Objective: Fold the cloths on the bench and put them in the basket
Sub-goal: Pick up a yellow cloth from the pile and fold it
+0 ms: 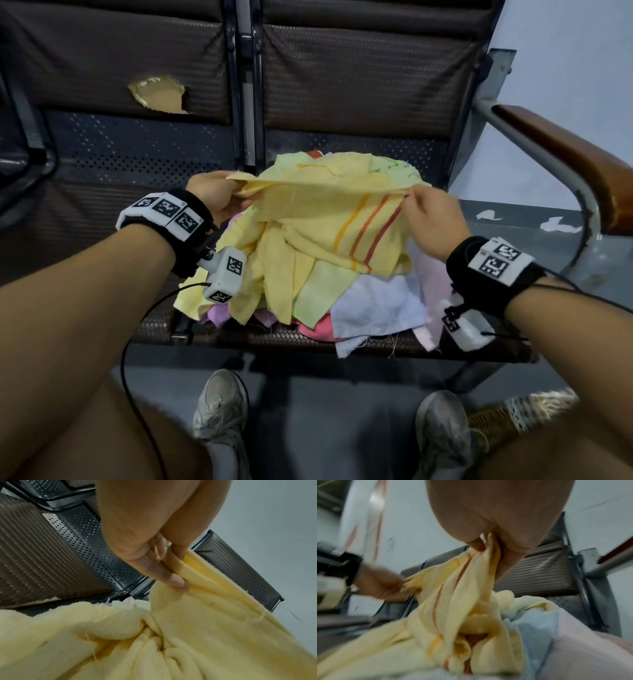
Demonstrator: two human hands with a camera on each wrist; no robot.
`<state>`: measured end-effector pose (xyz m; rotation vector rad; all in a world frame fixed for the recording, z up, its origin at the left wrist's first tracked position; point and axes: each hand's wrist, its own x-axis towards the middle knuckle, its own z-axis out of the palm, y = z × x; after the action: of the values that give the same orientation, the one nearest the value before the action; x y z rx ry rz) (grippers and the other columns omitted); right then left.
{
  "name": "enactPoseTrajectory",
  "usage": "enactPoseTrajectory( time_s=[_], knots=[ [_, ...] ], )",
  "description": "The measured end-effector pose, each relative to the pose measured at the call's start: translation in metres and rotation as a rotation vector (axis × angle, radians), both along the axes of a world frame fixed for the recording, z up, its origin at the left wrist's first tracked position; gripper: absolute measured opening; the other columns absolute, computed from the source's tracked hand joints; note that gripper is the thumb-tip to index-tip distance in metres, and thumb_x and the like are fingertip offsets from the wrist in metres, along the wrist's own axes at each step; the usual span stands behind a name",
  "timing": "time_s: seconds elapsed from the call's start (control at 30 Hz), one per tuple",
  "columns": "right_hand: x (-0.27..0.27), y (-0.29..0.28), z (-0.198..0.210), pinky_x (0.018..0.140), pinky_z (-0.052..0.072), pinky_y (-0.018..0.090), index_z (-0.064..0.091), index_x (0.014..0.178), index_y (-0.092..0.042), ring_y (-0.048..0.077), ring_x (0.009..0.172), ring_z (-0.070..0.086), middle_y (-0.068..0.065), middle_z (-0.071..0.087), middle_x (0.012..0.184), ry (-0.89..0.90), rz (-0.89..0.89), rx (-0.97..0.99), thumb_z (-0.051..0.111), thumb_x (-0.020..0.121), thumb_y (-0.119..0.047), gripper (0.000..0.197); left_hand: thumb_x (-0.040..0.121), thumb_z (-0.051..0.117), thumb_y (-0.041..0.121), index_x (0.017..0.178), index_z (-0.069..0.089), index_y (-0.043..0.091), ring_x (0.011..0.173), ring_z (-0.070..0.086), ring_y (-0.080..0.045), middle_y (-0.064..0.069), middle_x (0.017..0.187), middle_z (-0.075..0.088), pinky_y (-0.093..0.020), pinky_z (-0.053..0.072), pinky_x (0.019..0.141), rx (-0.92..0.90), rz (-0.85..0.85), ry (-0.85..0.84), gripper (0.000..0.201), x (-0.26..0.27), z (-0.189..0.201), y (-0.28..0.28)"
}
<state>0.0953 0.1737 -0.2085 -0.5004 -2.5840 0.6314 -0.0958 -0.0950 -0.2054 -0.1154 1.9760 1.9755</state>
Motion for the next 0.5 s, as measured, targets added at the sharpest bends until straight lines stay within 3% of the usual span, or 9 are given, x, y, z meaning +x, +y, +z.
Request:
enactPoseTrajectory(
  time_s=[0.07,0.13,0.2,0.27,0.3,0.37,0.43,0.5],
  knots=[
    [-0.001,0.009,0.009,0.055,0.03,0.034,0.035,0.058,-0.023,0.01,0.057,0.036,-0.007,0.039,0.059,0.144,-0.129,-0.191,0.035,0.092,-0.03,0.034,0.099,0.049,-0.001,0.097,0.072,0.008,0.063,0.074,-0.017,-0.014,0.084,0.074,-0.021,0.057,0.054,-0.016,-0.061,-0.011,0.024,0.001,0.003,0.002],
    [-0.002,0.017,0.016,0.053,0.028,0.031,0.032,0.053,-0.024,0.007,0.052,0.032,-0.009,0.034,0.054,0.213,-0.15,-0.299,0.036,0.087,-0.035,0.035,0.1,0.043,0.006,0.096,0.069,0.008,0.056,0.069,-0.016,-0.01,0.073,0.072,-0.022,0.053,0.048,-0.067,-0.113,-0.022,0.027,0.002,0.007,0.006],
    [-0.002,0.026,0.02,0.053,0.032,0.027,0.041,0.056,-0.021,0.005,0.053,0.037,-0.012,0.04,0.054,0.208,-0.079,-0.32,0.047,0.089,-0.038,0.037,0.1,0.037,0.013,0.089,0.059,0.009,0.043,0.055,-0.013,-0.002,0.053,0.063,-0.022,0.042,0.045,-0.164,-0.138,0.023,0.025,0.002,0.012,0.007],
    [0.0,0.035,0.019,0.058,0.039,0.026,0.052,0.072,-0.011,0.006,0.059,0.047,-0.007,0.051,0.065,0.178,0.015,-0.301,0.057,0.093,-0.037,0.033,0.097,0.038,0.015,0.083,0.055,0.01,0.041,0.049,-0.013,-0.001,0.048,0.055,-0.022,0.039,0.044,-0.14,-0.17,0.068,0.022,0.0,0.015,0.006],
    [0.001,0.041,0.017,0.059,0.04,0.025,0.051,0.08,-0.008,0.005,0.062,0.049,-0.006,0.053,0.07,0.171,0.042,-0.273,0.058,0.094,-0.036,0.032,0.097,0.041,0.015,0.083,0.057,0.008,0.044,0.055,-0.014,-0.003,0.051,0.056,-0.023,0.045,0.046,-0.088,-0.202,0.074,0.022,0.0,0.016,0.005],
    [0.006,0.051,0.015,0.068,0.044,0.026,0.052,0.092,-0.015,0.006,0.073,0.053,-0.009,0.056,0.081,0.186,0.037,-0.241,0.058,0.098,-0.035,0.022,0.098,0.051,0.016,0.095,0.064,0.002,0.061,0.07,-0.017,-0.007,0.058,0.061,-0.025,0.059,0.06,0.029,-0.321,0.059,0.02,0.002,0.02,0.001],
    [0.011,0.061,0.014,0.085,0.051,0.034,0.059,0.112,-0.023,0.014,0.093,0.061,-0.008,0.063,0.102,0.179,0.012,-0.258,0.056,0.1,-0.035,0.017,0.089,0.071,0.018,0.107,0.069,0.002,0.075,0.074,-0.016,-0.012,0.079,0.069,-0.026,0.061,0.077,0.078,-0.471,0.066,0.025,0.002,0.022,-0.004],
    [0.014,0.068,0.017,0.094,0.053,0.04,0.068,0.113,-0.022,0.019,0.1,0.066,-0.001,0.07,0.107,0.111,-0.001,-0.239,0.053,0.101,-0.034,0.023,0.071,0.083,0.017,0.104,0.073,0.007,0.086,0.074,-0.015,-0.01,0.097,0.073,-0.024,0.06,0.078,0.017,-0.55,0.145,0.036,0.0,0.019,-0.005]
  ],
)
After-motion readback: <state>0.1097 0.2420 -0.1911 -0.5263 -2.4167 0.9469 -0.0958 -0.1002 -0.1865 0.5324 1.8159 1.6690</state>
